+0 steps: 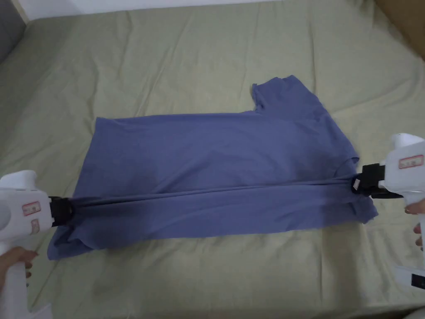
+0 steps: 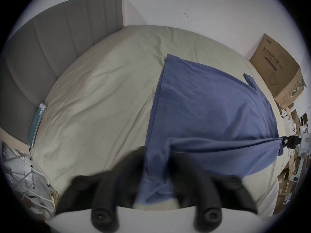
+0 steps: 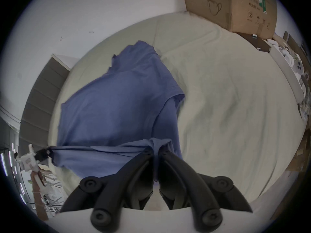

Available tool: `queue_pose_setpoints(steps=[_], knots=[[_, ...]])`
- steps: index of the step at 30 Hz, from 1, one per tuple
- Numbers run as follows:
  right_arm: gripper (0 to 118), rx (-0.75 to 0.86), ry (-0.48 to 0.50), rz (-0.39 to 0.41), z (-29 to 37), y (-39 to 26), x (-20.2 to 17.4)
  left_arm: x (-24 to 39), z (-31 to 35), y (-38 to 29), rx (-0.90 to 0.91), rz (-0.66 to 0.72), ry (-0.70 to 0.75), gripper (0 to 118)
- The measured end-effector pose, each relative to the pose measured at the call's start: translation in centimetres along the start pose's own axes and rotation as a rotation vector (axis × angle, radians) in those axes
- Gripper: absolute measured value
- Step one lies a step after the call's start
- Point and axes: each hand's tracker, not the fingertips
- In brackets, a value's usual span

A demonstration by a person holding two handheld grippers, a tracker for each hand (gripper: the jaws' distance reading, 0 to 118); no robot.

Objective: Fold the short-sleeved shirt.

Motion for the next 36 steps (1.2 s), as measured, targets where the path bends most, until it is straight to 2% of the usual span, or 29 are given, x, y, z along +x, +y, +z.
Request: queue_pose_setpoints(steps=[1,2,3,4,6,9,10,11,12,13,14,15,16,18,20,21,23,24,25,26,27,28,30,31,32,33,34,35,36], knots=[[23,-0.040,-0.055,0.035,-1.3,0.5,0.1,0.1,-0.5,0.4,-0.004,-0.011,0.014,93],[50,-0.071,-0.101,0.057,-2.0,0.7,-0.1,0.2,-0.8,0.6,-0.012,-0.015,0.035,109],[77,-0.094,-0.142,0.083,-2.4,0.6,-0.2,0.1,-0.7,0.7,-0.021,-0.012,0.031,112],[93,-0.097,-0.176,0.106,-2.4,0.3,-0.2,-0.3,0.0,0.4,-0.014,0.001,0.021,109],[94,-0.056,-0.163,0.141,-1.5,-0.8,0.1,-1.0,1.3,-0.3,0.013,0.037,-0.006,109],[94,-0.032,-0.141,0.127,1.4,-2.9,0.6,-2.0,3.5,-2.6,0.016,0.051,-0.014,108],[94,-0.013,-0.136,0.108,2.6,-4.0,0.8,-2.2,4.3,-3.7,0.028,0.058,-0.016,101],[92,0.023,-0.093,0.095,3.8,-5.2,1.1,-2.6,5.1,-4.8,0.034,0.065,-0.026,84],[88,0.043,-0.055,0.092,4.7,-6.3,1.3,-2.8,5.7,-5.9,0.042,0.072,-0.031,59],[69,0.040,-0.044,0.079,5.4,-7.7,1.2,-2.8,6.1,-7.0,0.042,0.082,-0.035,23],[38,0.032,-0.050,0.088,5.8,-9.0,1.2,-2.7,6.3,-8.1,0.036,0.089,-0.035,7],[1,0.037,-0.053,0.086,5.8,-10.1,1.0,-2.7,6.5,-9.0,0.034,0.090,-0.034,4],[0,0.033,-0.064,0.073,5.9,-11.4,0.9,-2.6,6.6,-9.9,0.026,0.078,-0.048,0],[0,0.011,-0.023,0.085,5.7,-13.0,0.7,-2.3,6.4,-10.5,0.030,0.083,-0.034,0],[0,-0.003,-0.030,0.083,5.5,-13.9,0.1,-2.6,5.7,-9.9,0.063,0.130,-0.051,0],[0,-0.003,-0.028,0.088,5.4,-14.0,-0.1,-2.8,5.3,-9.3,0.064,0.168,-0.065,11],[0,-0.002,-0.025,0.070,5.2,-14.2,-0.2,-3.0,4.0,-7.7,0.038,0.197,-0.100,88],[0,0.005,-0.011,0.053,5.2,-14.2,-0.1,-3.0,3.0,-7.2,0.027,0.190,-0.111,114],[0,0.009,-0.001,0.024,5.2,-13.9,-0.2,-2.9,1.8,-6.9,0.020,0.180,-0.105,115],[0,0.010,0.006,0.015,5.2,-13.8,-0.2,-2.8,1.2,-6.8,0.044,0.173,-0.103,109],[0,0.018,0.013,0.009,5.2,-13.8,-0.1,-2.1,0.4,-6.7,0.008,0.173,-0.081,102],[0,0.026,0.018,0.004,5.2,-13.7,-0.1,-2.1,-0.6,-6.7,-0.053,0.193,-0.057,90],[3,0.034,0.016,-0.002,5.1,-13.1,-0.1,-1.6,-2.3,-7.5,-0.115,0.217,-0.051,77],[25,0.045,0.008,-0.009,4.8,-12.6,0.0,-1.3,-1.7,-7.3,-0.065,0.161,0.024,72],[52,0.059,-0.013,-0.013,4.6,-12.0,0.0,-1.0,-1.3,-7.3,-0.063,0.127,0.011,58],[80,0.069,-0.023,-0.011,4.3,-11.3,0.1,-1.0,-0.7,-7.3,-0.053,0.111,0.025,37],[99,0.075,-0.024,-0.009,3.5,-10.3,0.3,-1.0,-0.1,-7.2,-0.043,0.084,0.044,17],[99,0.084,-0.037,-0.008,2.5,-9.4,0.4,-1.0,0.3,-6.9,-0.044,0.087,0.030,8],[99,0.098,-0.044,-0.006,1.4,-8.6,0.5,-1.3,0.4,-6.8,-0.050,0.118,-0.030,7]])
